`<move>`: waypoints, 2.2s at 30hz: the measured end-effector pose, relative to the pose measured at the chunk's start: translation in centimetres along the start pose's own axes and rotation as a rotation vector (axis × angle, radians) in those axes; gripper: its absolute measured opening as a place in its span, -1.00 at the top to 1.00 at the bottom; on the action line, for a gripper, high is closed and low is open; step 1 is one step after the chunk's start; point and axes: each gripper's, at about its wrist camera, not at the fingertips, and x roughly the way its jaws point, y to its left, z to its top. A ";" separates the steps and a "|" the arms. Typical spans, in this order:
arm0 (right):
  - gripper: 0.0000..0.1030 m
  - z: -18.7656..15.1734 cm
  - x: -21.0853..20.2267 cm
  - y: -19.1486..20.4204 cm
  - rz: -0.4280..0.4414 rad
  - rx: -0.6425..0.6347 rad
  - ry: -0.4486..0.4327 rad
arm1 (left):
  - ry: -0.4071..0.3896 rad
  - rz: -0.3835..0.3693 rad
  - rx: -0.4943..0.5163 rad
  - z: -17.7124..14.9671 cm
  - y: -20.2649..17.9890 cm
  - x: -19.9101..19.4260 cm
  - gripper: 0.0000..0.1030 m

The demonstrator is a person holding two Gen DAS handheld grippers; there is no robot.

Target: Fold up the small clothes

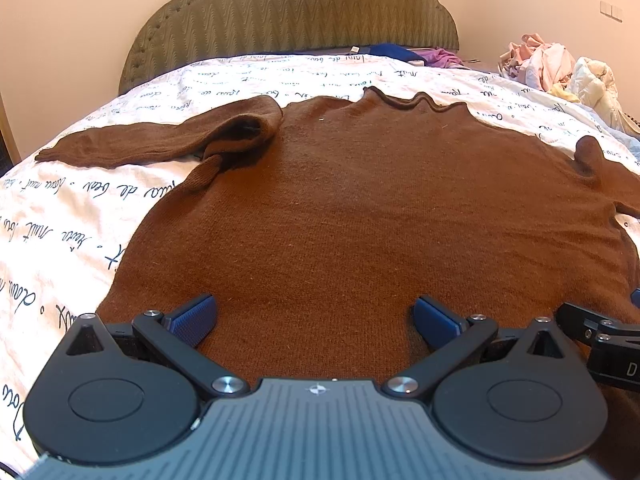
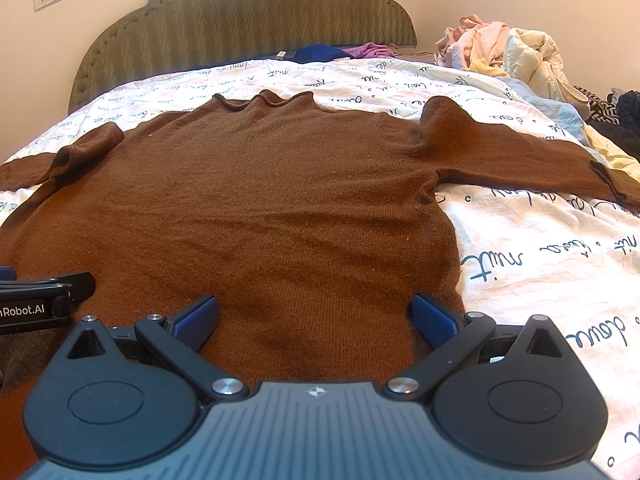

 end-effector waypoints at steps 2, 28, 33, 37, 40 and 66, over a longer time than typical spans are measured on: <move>-1.00 0.0 0.0 0.0 0.000 0.000 0.000 | 0.000 0.000 0.000 0.0 0.0 0.0 -1.00; -1.00 0.0 0.0 0.0 -0.001 0.000 -0.001 | 0.000 0.000 0.000 0.0 0.0 0.0 -1.00; -1.00 0.0 0.0 0.0 -0.002 -0.001 0.000 | 0.000 0.000 0.000 0.0 0.0 0.0 -1.00; -1.00 0.0 0.0 0.0 -0.001 -0.001 0.000 | 0.000 0.001 0.001 0.0 0.0 0.0 -1.00; -1.00 0.3 -0.2 -0.6 0.035 0.010 0.009 | 0.000 0.001 0.001 0.0 0.0 0.0 -1.00; -0.39 2.1 -0.9 -35.8 0.309 1.144 -0.241 | 0.000 0.001 0.001 0.0 0.0 0.0 -1.00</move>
